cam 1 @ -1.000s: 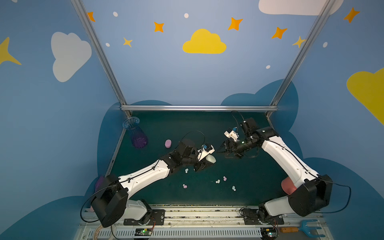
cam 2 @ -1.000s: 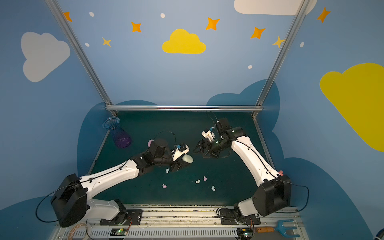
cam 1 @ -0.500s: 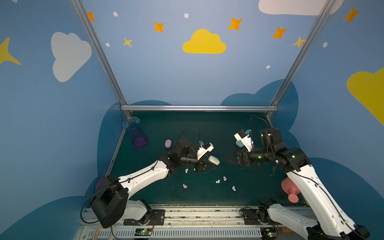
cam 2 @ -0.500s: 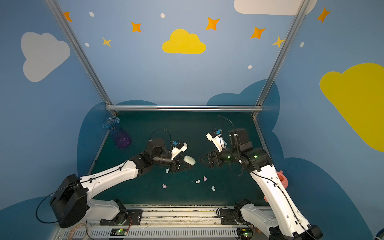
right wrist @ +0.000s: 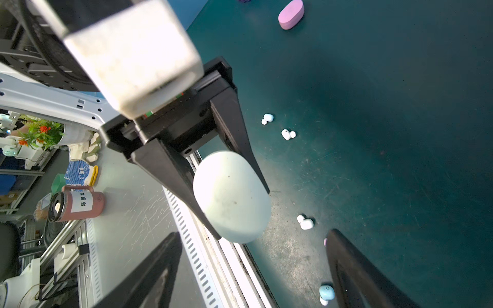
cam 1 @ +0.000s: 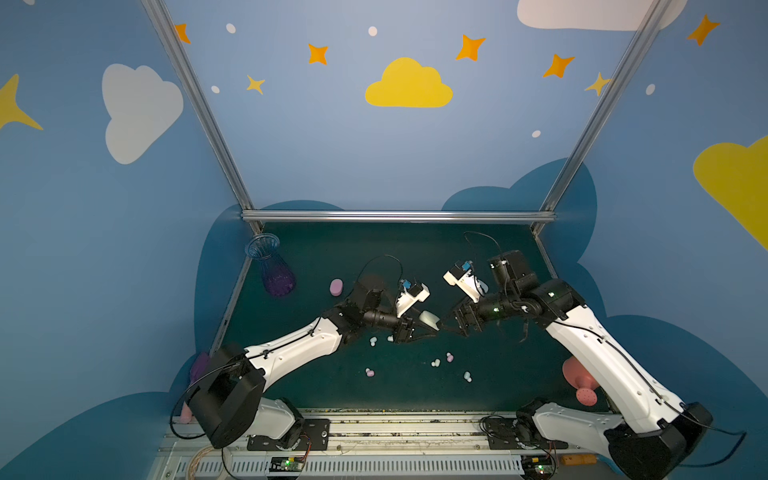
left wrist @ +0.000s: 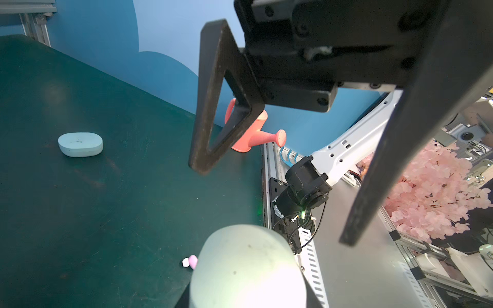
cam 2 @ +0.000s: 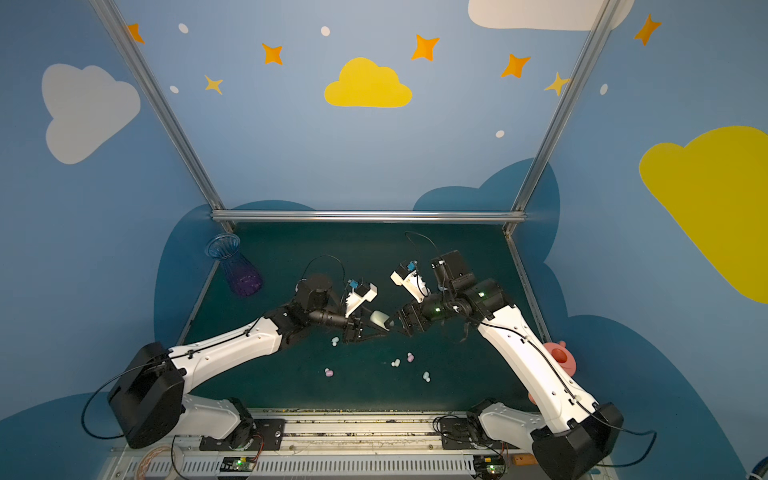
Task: Insert wireless bluetooth earbuds into charging case
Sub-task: Pass the charging case, then open the charging case.
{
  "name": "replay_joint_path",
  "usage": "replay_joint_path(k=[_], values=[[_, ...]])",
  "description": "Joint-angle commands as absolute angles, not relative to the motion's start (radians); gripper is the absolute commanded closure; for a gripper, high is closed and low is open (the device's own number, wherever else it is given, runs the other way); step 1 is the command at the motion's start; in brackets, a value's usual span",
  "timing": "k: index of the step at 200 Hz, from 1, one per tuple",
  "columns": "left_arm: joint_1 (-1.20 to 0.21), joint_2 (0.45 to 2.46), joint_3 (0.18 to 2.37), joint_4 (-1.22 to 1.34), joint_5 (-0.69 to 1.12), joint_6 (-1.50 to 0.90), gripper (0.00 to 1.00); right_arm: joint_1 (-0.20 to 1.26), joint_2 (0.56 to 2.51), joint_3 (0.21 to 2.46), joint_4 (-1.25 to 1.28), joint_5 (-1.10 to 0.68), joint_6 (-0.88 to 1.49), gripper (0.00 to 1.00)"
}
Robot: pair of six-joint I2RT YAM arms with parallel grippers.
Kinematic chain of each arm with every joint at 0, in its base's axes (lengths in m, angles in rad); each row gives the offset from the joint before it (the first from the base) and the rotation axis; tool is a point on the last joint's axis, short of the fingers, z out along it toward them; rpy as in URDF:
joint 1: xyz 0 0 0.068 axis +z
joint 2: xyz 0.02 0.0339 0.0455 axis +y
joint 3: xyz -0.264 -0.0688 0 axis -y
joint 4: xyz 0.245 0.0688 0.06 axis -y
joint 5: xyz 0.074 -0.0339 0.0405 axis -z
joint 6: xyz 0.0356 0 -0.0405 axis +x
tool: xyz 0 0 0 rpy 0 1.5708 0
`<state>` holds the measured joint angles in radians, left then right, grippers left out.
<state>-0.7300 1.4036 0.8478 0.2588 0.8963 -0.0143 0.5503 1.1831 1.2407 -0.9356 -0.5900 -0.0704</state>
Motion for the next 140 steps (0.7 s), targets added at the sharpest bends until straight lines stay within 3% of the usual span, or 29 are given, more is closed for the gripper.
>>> replay_joint_path(k=[1, 140], values=[[-0.727, 1.379, 0.865, 0.286, 0.904, -0.002, 0.78, 0.568, 1.194, 1.269, -0.931, -0.572, -0.092, 0.17], [-0.752, 1.346, 0.868, 0.238, 0.918, 0.051, 0.79, 0.582, 1.244, 1.313, -0.916, -0.348, -0.039, 0.17]])
